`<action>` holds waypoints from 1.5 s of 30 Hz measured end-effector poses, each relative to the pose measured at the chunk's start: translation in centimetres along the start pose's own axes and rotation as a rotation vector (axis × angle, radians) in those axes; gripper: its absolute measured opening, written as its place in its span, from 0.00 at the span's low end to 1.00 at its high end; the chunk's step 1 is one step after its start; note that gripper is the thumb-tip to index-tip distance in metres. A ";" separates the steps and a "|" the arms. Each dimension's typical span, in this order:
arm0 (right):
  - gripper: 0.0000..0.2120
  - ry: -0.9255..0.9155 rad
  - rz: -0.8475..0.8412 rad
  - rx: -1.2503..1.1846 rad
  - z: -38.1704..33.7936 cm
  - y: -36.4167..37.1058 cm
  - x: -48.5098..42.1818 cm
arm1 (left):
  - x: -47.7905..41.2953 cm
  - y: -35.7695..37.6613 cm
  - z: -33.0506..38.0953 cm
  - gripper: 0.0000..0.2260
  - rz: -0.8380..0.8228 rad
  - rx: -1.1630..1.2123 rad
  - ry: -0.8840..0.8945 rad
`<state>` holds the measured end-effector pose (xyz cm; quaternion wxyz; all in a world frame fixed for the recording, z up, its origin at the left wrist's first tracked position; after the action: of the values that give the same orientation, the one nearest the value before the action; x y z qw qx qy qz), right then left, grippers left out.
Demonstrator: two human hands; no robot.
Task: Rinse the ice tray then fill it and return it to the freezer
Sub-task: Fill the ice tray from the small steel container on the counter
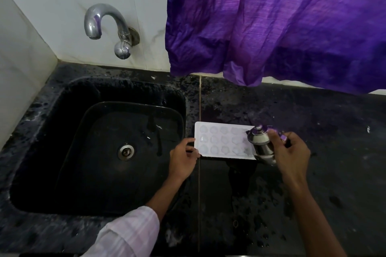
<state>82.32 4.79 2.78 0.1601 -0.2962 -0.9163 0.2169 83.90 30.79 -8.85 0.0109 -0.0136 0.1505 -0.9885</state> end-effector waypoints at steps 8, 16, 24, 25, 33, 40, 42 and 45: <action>0.19 0.031 0.036 0.028 0.5 -0.8 0.8 | -0.1 -0.1 0.1 0.15 -0.002 -0.005 0.000; 0.21 0.021 0.029 0.017 1.1 -1.3 2.1 | 0.0 -0.1 0.2 0.15 -0.001 0.015 0.001; 0.22 0.039 0.016 0.007 2.1 -1.7 2.9 | 0.0 -0.1 0.0 0.15 -0.016 0.013 -0.014; 0.22 0.039 0.010 0.002 2.3 -1.8 2.9 | 0.0 -0.1 0.0 0.15 -0.017 0.014 -0.015; 0.22 0.076 0.033 -0.007 3.5 -2.4 3.3 | 0.2 -0.2 0.1 0.14 -0.011 0.038 -0.017; 0.23 0.076 0.064 -0.002 4.4 -3.2 3.3 | 0.3 -0.2 0.0 0.13 -0.009 0.045 -0.026; 0.24 0.079 0.068 -0.007 4.5 -3.3 3.2 | 0.4 -0.2 0.1 0.12 -0.006 0.059 -0.030; 0.23 0.070 0.070 -0.011 4.5 -3.5 3.2 | 0.5 -0.3 0.3 0.12 -0.002 0.083 -0.045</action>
<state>76.30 2.80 1.17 0.1827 -0.3361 -0.9004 0.2070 83.41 30.97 -8.42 0.0140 -0.0354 0.1090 -0.9933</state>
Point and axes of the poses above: each hand's wrist, its own x-axis away from the middle knuckle, its own y-axis out of the palm, z = x × y, the point moved 2 cm from there along -x, towards the middle knuckle, and after that the axes turned 15 degrees about y, right-handed, at the moved point
